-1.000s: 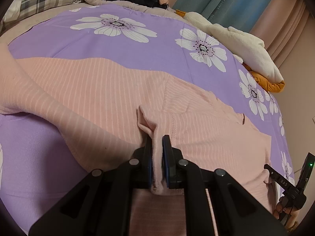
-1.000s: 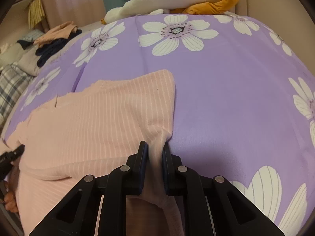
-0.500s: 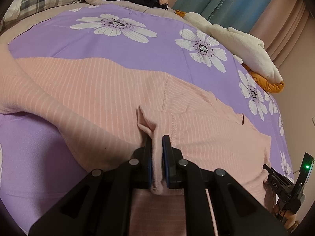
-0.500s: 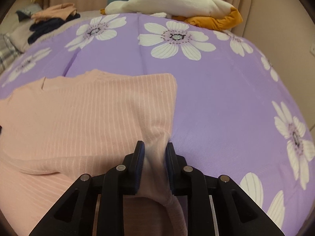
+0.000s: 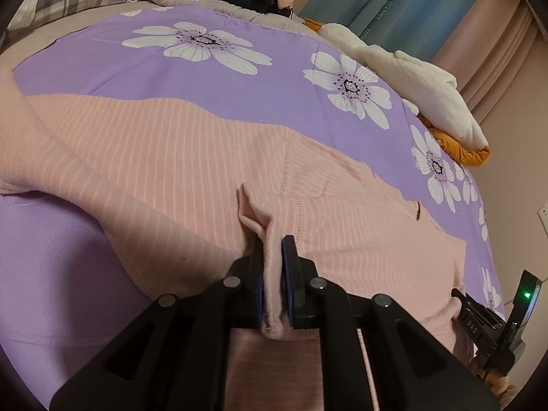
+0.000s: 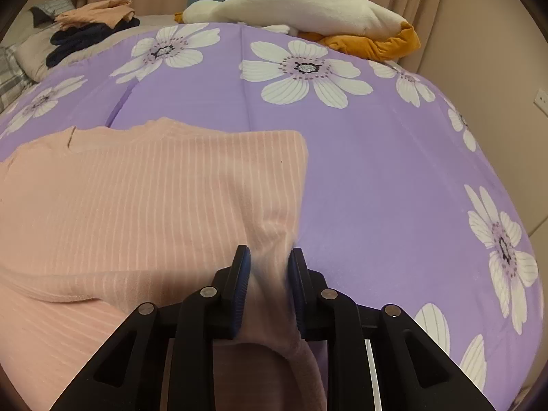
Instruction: Fold small clothes
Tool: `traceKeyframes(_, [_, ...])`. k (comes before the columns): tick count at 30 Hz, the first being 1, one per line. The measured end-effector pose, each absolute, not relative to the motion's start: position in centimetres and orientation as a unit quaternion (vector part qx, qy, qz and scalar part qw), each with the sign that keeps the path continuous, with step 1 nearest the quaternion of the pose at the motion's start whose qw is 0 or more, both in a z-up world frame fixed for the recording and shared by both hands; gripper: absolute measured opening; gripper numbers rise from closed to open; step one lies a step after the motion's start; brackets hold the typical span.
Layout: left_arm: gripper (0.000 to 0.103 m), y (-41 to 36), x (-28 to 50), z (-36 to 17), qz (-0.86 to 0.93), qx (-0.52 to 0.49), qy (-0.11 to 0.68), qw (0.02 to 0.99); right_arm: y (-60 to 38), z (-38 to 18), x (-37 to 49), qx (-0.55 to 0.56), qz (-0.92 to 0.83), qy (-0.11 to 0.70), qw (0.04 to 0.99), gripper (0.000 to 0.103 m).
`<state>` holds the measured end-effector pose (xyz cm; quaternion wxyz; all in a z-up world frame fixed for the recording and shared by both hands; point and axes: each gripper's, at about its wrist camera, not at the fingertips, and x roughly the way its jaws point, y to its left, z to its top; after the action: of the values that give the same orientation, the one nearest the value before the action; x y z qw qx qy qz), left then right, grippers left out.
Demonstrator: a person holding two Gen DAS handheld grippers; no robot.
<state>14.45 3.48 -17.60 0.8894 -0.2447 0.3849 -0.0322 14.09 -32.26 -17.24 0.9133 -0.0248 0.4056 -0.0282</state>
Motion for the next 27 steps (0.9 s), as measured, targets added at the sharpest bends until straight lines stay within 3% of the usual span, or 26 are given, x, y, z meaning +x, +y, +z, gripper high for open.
traceKeyframes(15, [0.011,3.3,14.5,-17.5,-0.03,-0.238,0.387,0.89,-32.5,-17.3,14.0,-0.011,-0.031,0.405,0.914,0.027])
traceKeyframes(19, [0.011,3.2,14.6,-17.6,-0.028,-0.232,0.388,0.891,-33.0,-17.3,14.0,-0.003,-0.036,0.405,0.914,0.036])
traceKeyframes(27, [0.012,2.8,14.7,-17.4,-0.019,-0.212,0.391,0.895,-34.3,-17.6,14.1,0.037,-0.022,0.406,0.913,0.04])
